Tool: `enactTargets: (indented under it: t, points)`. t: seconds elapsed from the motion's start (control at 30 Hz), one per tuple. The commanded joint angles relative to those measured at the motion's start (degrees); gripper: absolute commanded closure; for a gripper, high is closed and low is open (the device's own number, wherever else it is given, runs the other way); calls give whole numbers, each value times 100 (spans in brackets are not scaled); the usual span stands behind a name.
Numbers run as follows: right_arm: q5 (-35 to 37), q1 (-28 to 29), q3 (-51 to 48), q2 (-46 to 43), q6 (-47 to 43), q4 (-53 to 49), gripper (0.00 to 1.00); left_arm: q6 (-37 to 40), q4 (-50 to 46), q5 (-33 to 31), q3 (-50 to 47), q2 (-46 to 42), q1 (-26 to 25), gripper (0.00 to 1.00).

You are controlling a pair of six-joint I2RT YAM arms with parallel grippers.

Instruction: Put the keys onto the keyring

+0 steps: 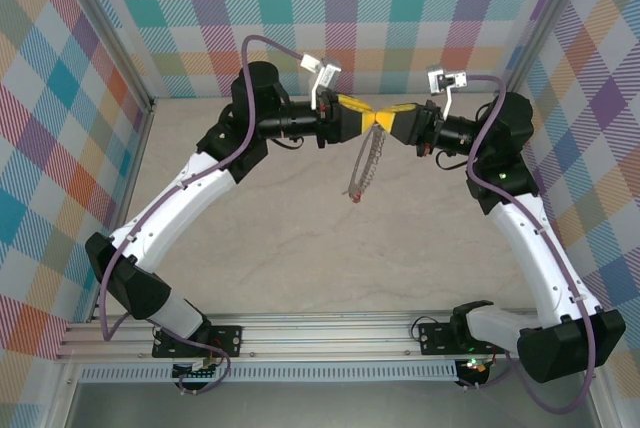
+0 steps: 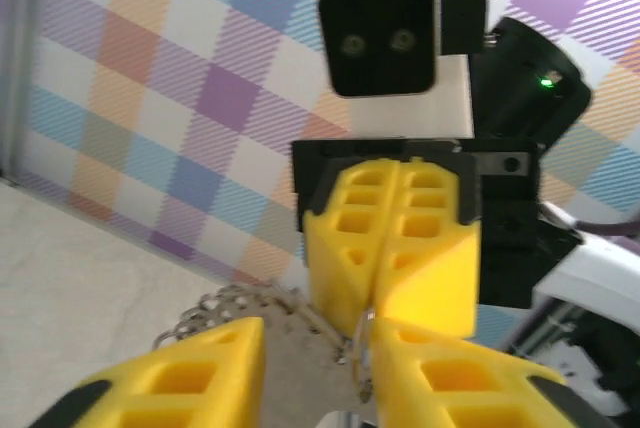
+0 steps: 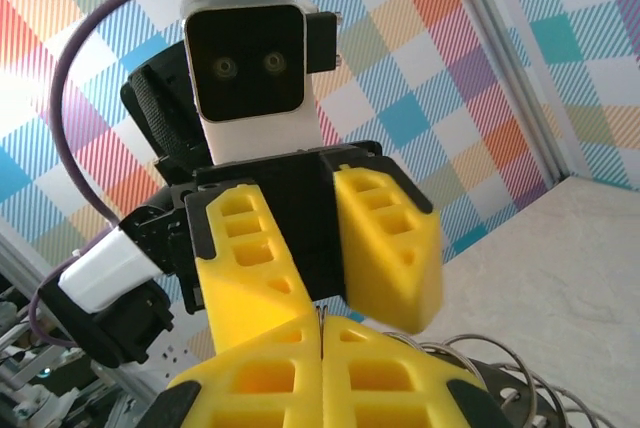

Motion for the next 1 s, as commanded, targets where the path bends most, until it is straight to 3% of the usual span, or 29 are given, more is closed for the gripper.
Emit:
enactTargets:
  t: [0.0,0.13,0.33,0.6,0.97]
  points:
    - [352,41,-102,-67,173,626,100,-443,633,-771,-318,-476,80,47]
    - [623,42,-424,-121,620,1781,100,-1047,1497,-1123,-861,-718,135,47]
    - [963,42,-511,-16,1190,2883,100,-1812,2410,-788,-1015,-500,135,64]
    - [1637,87,-699,150,1834,3813,100,-2582,3512,-594,-1106,-164,101,63]
    - [1802,139,-695,363,2122,4154,100,-2750,3859,-493,-944,61,-30,64]
